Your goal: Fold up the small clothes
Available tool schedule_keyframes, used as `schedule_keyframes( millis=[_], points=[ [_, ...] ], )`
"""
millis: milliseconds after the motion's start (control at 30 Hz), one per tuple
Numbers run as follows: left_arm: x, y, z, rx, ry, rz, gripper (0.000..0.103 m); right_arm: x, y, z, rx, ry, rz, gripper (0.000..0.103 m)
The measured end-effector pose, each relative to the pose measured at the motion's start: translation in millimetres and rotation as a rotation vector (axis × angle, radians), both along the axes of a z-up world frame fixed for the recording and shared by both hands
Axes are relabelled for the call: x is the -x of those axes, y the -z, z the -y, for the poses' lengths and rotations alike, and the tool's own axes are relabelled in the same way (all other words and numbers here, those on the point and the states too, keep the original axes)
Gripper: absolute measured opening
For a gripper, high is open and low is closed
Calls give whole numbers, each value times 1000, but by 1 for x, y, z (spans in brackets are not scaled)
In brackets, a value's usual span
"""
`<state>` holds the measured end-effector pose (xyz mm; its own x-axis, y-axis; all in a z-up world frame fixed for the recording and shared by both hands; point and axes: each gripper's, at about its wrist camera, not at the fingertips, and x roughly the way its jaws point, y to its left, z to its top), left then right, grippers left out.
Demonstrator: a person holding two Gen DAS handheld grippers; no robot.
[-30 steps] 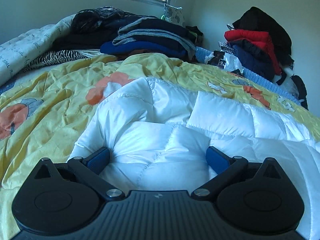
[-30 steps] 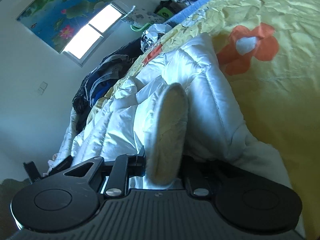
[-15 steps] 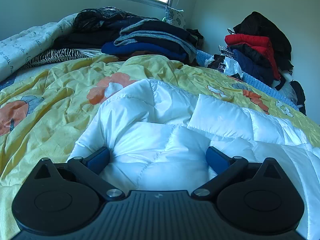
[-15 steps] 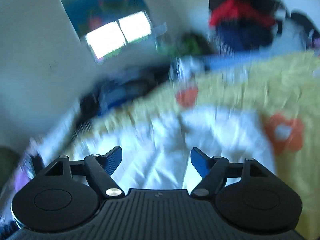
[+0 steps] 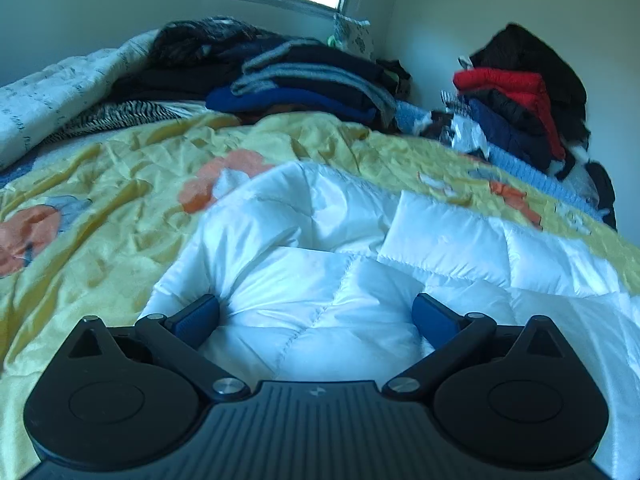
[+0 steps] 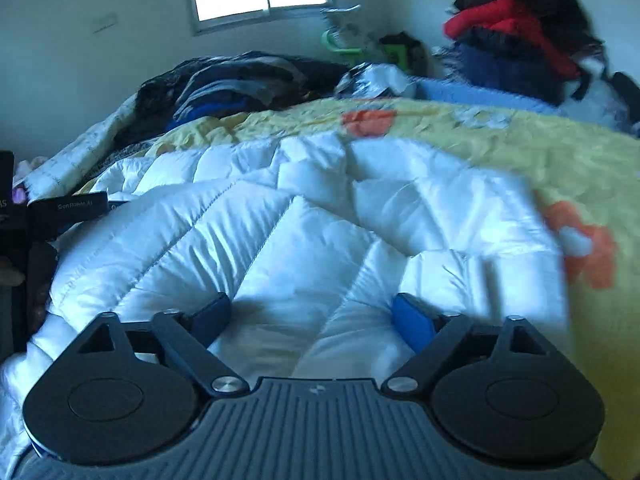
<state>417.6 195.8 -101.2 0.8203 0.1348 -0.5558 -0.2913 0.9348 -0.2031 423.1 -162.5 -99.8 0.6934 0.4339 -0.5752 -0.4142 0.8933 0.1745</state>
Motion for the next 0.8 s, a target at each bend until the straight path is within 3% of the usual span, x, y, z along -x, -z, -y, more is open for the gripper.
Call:
schedule_keyframes(
  millis=[67,167,267,333,433,467,533,600,667,700,733,800],
  points=[
    [24,-11,-3,13,-37,43,103,26,-20,19,-86,19,10,84],
    [85,-31,-12,111,-40,118,103,85,-50,70,-235,8,67,93],
    [156,-40,-26,212,4,131,103,146,-69,129,-264,37,85,101],
    [203,-43,-35,197,23,121,103,180,-77,166,-241,53,50,101],
    [270,-47,-57,111,-44,103,103,224,-87,217,-55,105,-36,100],
    [289,-48,-67,80,-79,95,103,237,-92,232,87,137,-50,100],
    [315,-55,-90,3,-166,72,103,254,-98,248,472,264,-6,100],
    [325,-62,-110,-70,-250,41,103,258,-96,256,877,387,85,100],
    [321,-68,-122,-88,-292,-11,103,254,-88,255,1156,440,210,101],
    [316,-68,-122,-59,-276,-31,103,252,-88,249,1154,432,245,102],
    [313,-66,-120,-22,-233,-48,103,249,-90,243,1072,404,242,101],
    [301,-59,-104,35,-125,-91,103,241,-93,226,764,293,167,101]
  ],
)
